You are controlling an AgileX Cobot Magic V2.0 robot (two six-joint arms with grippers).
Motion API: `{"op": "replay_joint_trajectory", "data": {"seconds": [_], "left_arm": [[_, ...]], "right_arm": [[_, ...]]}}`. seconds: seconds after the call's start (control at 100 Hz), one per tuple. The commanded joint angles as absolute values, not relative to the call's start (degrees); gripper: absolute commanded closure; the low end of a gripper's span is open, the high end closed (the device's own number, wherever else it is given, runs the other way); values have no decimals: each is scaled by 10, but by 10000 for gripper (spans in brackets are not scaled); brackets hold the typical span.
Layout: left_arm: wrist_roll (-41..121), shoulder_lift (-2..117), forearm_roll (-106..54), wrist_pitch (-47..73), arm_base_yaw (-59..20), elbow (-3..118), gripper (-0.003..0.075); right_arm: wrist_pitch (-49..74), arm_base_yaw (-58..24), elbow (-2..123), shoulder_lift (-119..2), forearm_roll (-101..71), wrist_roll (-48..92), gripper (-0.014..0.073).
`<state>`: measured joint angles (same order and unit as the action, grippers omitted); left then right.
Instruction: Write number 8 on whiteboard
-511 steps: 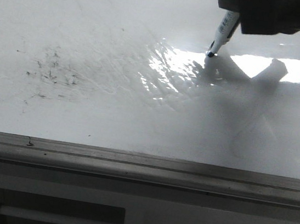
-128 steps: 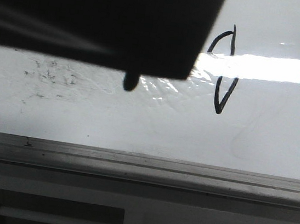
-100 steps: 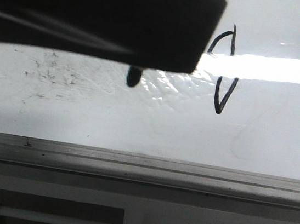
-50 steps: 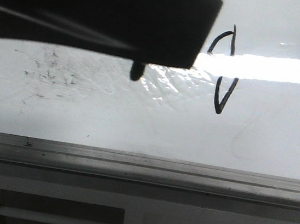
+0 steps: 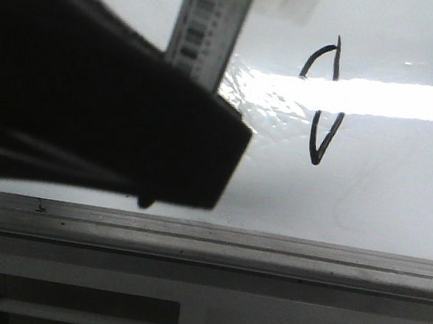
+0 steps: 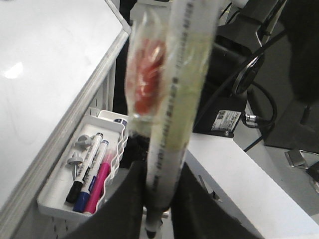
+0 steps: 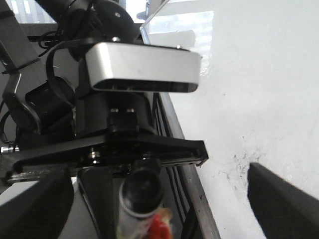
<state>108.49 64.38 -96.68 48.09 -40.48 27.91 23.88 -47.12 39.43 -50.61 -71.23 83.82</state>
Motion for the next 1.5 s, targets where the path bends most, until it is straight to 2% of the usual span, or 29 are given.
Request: {"op": "replay_joint_trajectory", "data": {"seconds": [0.0,0.28,0.35,0.4,0.47,0.62,0.77,1.09,1.32,1.49], "left_arm": [[1088,637,-1000,501,-408,282,741],[1088,637,-1034,481,-408,267,741],[1088,637,-1053,464,-408,267,741],[1084,637,-1068,446,-408,267,741],[1078,637,-1069,416,-408,268,741],[1050,637,-1069,347,-408,269,741],[1028,637,-1069,282,-410,289,741],[1018,651,-1069,113,-453,350,741],[980,716,-1069,110,-463,381,741],[980,761,-1069,159,-463,412,741]], "right_arm": [[221,-471,413,-493,-738,842,-64],[167,-471,413,-432,-741,842,-63],[142,-471,413,-411,-741,842,-29],[127,-471,413,-396,-741,842,39],[107,-471,413,-377,-741,842,197],[55,-471,413,-346,-741,842,667],[0,-471,410,-339,-742,842,657],[-38,-471,374,-339,-762,842,657],[-46,-471,361,-339,-764,842,657],[-48,-471,358,-340,-772,842,657]]}}
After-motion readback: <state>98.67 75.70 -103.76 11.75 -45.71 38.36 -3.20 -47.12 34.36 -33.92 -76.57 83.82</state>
